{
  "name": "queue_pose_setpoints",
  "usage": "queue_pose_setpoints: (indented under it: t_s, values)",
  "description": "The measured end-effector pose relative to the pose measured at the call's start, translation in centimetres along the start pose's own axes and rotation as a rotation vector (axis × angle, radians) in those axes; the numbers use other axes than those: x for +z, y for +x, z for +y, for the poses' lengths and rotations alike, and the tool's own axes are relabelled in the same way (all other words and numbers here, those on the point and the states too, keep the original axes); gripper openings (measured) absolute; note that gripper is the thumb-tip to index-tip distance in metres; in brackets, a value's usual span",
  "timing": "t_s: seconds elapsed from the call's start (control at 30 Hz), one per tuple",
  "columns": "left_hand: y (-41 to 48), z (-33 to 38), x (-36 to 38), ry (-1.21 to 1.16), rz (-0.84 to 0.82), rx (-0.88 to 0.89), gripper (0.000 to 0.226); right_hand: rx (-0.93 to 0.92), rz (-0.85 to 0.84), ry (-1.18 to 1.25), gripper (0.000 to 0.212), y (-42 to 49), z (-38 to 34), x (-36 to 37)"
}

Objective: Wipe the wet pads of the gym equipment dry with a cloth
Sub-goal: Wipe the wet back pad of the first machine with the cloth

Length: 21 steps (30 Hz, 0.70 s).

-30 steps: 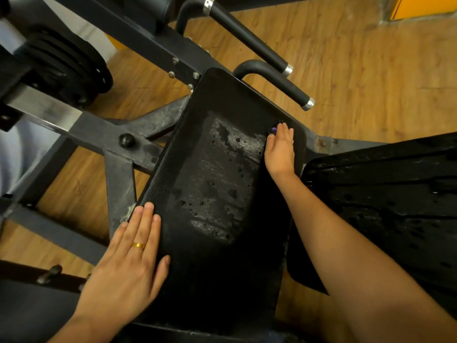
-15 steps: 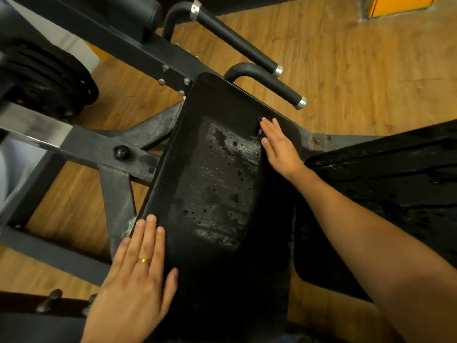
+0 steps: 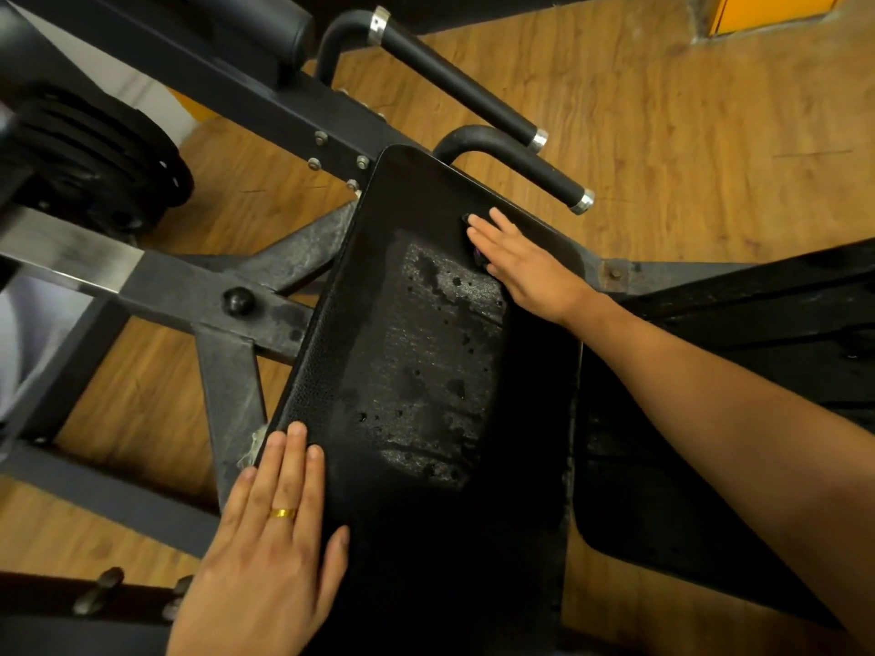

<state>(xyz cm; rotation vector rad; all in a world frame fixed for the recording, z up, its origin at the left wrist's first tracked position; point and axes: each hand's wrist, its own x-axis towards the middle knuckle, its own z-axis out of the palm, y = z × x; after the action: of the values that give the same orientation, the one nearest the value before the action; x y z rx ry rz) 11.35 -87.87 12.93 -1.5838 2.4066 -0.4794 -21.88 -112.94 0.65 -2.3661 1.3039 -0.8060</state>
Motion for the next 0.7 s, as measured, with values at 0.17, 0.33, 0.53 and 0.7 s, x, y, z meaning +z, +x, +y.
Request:
queue_pose_setpoints:
  t_s: [0.17,0.33,0.53,0.7]
  values:
    - [0.0,-0.1,0.3,0.019,0.017,0.009,0.074,-0.069,0.002,-0.001,0.060,2.0,-1.0,-0.1]
    - [-0.1,0.0,0.0,0.028,0.012,0.011,0.072,0.006,-0.038,-0.059,0.062,-1.4,1.7,-0.2]
    - [-0.1,0.1,0.1,0.043,0.021,0.010,0.071,-0.069,0.007,-0.053,0.059,1.5,-0.7,-0.3]
    - [-0.1,0.0,0.5,0.045,0.011,-0.003,0.073,-0.264,0.075,-0.011,0.055,8.7,-6.0,-1.0]
